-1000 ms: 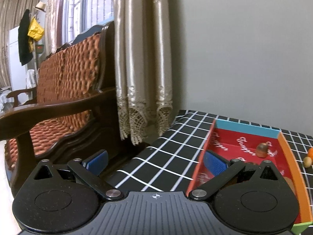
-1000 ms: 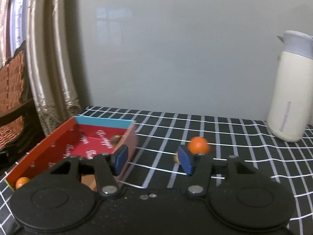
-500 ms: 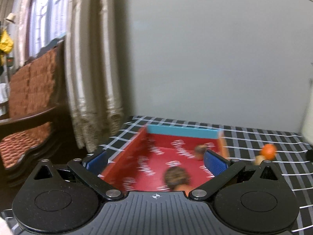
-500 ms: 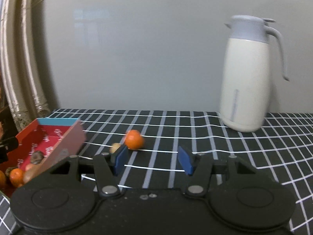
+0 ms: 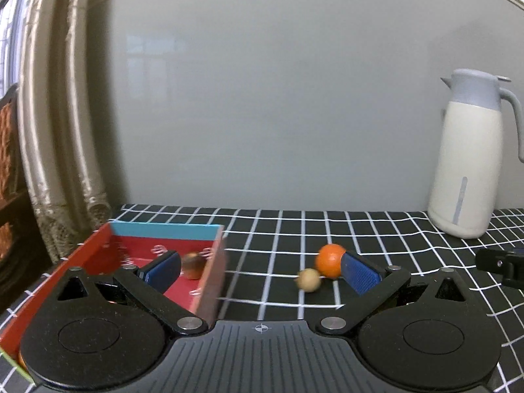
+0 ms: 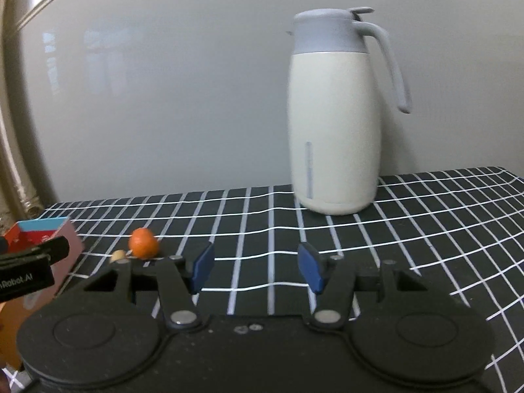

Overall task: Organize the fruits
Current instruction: 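Move the right gripper back while the left gripper moves toward the beige ball, then grasp the beige ball with the left gripper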

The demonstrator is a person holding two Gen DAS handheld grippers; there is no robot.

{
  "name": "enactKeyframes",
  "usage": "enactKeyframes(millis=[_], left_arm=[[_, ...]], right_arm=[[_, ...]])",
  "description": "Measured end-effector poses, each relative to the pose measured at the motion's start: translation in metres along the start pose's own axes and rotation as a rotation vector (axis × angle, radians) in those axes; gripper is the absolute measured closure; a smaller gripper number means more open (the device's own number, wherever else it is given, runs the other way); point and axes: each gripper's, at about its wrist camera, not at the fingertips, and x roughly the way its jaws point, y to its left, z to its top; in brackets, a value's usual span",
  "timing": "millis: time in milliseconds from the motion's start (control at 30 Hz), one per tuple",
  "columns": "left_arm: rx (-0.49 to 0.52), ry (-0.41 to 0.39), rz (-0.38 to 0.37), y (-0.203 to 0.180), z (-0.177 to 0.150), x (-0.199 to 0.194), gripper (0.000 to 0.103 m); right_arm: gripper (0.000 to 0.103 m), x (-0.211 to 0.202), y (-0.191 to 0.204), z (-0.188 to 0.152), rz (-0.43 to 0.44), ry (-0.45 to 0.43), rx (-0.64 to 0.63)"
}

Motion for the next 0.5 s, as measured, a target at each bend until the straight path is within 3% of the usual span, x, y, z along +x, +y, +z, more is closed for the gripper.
enactKeyframes(millis=[267, 500], left_arm=[[0.059, 0.047, -0.034, -0.041, 0.0, 0.047, 0.0], [0.065, 0.066, -0.003, -0.06, -0.006, 0.078, 0.0]], right_arm=[[0.047, 0.021, -0.03, 0.004, -0.053, 0.024, 0.044], [0.045, 0.04, -0.042, 0.006, -0.073, 0.044, 0.06]])
